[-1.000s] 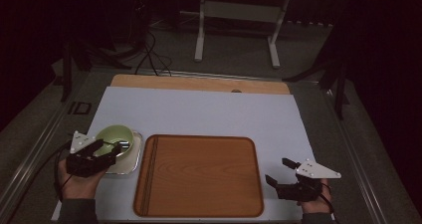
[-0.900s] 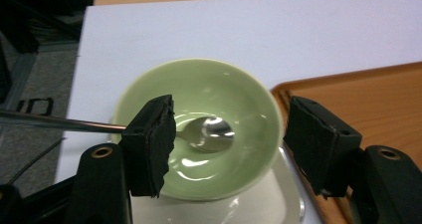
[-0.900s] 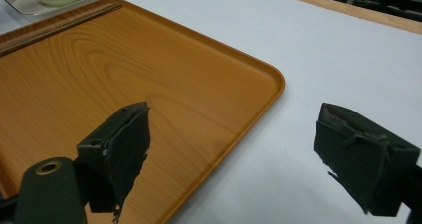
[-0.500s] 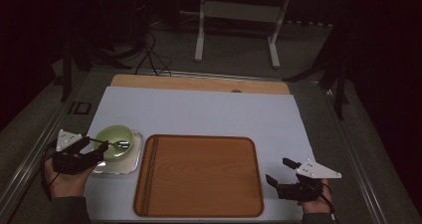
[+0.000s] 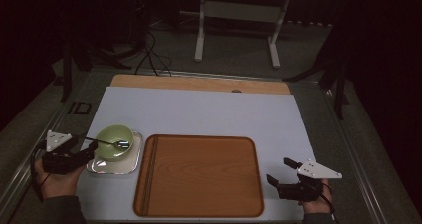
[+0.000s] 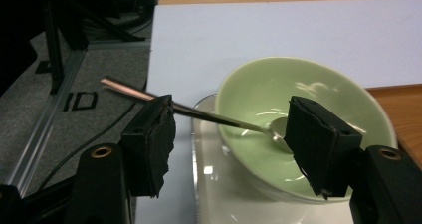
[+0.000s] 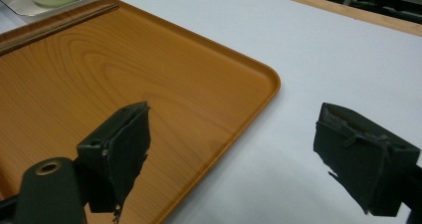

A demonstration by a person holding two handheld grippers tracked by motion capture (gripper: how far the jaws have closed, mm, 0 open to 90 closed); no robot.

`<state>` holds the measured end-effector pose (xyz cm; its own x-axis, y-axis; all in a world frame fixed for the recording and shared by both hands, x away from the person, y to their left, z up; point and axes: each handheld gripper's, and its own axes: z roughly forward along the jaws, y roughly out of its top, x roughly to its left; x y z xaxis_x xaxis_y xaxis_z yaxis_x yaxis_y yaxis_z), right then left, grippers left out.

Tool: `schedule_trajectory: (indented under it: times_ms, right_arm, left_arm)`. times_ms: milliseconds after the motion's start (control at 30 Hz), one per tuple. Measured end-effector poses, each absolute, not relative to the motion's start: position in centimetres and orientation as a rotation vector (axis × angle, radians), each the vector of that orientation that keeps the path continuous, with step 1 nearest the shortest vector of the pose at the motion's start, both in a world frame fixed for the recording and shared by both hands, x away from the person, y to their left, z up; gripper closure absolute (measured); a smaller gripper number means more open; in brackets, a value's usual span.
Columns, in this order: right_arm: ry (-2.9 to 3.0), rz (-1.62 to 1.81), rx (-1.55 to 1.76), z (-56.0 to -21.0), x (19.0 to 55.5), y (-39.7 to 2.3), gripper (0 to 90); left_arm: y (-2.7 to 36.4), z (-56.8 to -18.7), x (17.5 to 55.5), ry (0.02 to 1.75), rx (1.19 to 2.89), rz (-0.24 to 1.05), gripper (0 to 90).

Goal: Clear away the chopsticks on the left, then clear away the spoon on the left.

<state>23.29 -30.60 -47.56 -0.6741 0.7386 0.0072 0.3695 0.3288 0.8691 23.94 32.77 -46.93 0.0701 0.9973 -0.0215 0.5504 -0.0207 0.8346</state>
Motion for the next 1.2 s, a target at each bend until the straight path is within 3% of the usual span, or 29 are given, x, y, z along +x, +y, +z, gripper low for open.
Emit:
schedule_trajectory:
  times_ms: [633, 967, 1200]
  right_arm:
    - [2.209, 1.288, 0.986, -47.6, 23.2, -30.7, 14.3]
    - [2.213, 1.29, 0.984, -47.6, 23.2, -30.7, 14.3]
    - [2.214, 1.284, 0.988, -47.6, 23.1, -30.7, 14.2]
  left_arm:
    - [35.2, -47.4, 24.0, 1.641, 1.563, 0.829, 33.7]
    - [35.6, -47.9, 24.4, 1.711, 1.536, 0.832, 22.9]
    - [35.6, -48.6, 25.2, 1.72, 1.531, 0.778, 22.3]
